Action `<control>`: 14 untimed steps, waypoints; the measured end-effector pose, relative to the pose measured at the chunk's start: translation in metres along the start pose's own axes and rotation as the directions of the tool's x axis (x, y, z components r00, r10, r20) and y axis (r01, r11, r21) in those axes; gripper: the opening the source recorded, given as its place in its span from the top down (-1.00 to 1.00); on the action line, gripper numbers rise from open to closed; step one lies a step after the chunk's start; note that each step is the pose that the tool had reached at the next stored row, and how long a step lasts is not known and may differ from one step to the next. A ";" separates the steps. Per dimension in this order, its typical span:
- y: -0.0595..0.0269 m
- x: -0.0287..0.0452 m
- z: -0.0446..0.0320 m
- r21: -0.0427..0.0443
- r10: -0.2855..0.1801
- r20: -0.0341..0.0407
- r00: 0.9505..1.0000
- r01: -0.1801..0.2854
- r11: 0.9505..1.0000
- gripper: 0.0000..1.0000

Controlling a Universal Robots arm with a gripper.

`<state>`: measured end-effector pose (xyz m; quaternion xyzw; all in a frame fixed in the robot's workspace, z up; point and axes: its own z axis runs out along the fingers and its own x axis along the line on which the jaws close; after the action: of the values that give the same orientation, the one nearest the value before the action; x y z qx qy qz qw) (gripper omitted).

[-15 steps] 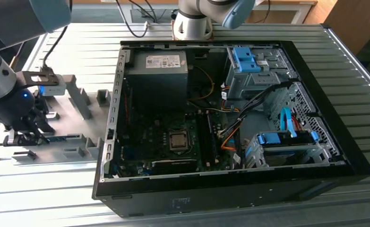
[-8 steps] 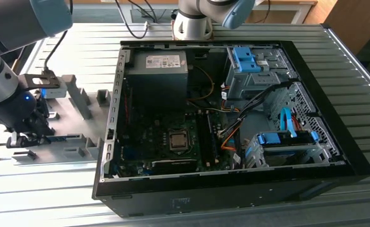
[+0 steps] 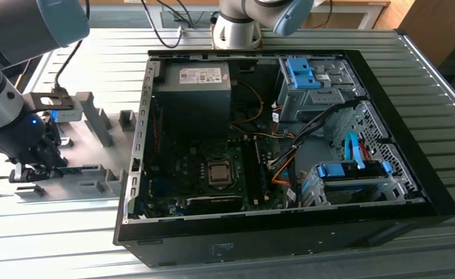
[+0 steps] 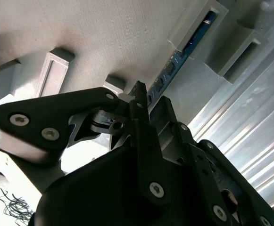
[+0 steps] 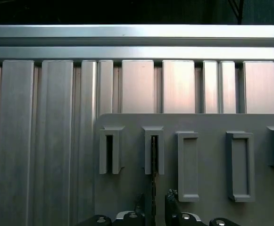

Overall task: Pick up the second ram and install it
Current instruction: 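Pick up the second ram and move it above second insertion slot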

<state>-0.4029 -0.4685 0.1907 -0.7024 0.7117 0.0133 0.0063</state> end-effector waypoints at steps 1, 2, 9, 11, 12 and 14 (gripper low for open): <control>0.0000 0.0000 0.0002 0.000 -0.001 0.000 1.000 0.001 1.000 0.39; 0.0000 0.0000 0.0002 0.000 -0.001 0.000 1.000 0.001 1.000 0.39; 0.0000 0.0000 0.0009 0.000 -0.002 0.001 1.000 0.002 1.000 0.58; 0.0000 0.0000 0.0009 0.000 -0.002 0.001 1.000 0.002 1.000 0.72; 0.0000 0.0001 0.0009 0.000 -0.002 0.001 1.000 0.002 1.000 0.72; 0.0000 0.0000 0.0009 0.000 -0.002 0.001 1.000 0.002 1.000 0.72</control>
<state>-0.4029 -0.4685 0.1898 -0.7030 0.7110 0.0136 0.0066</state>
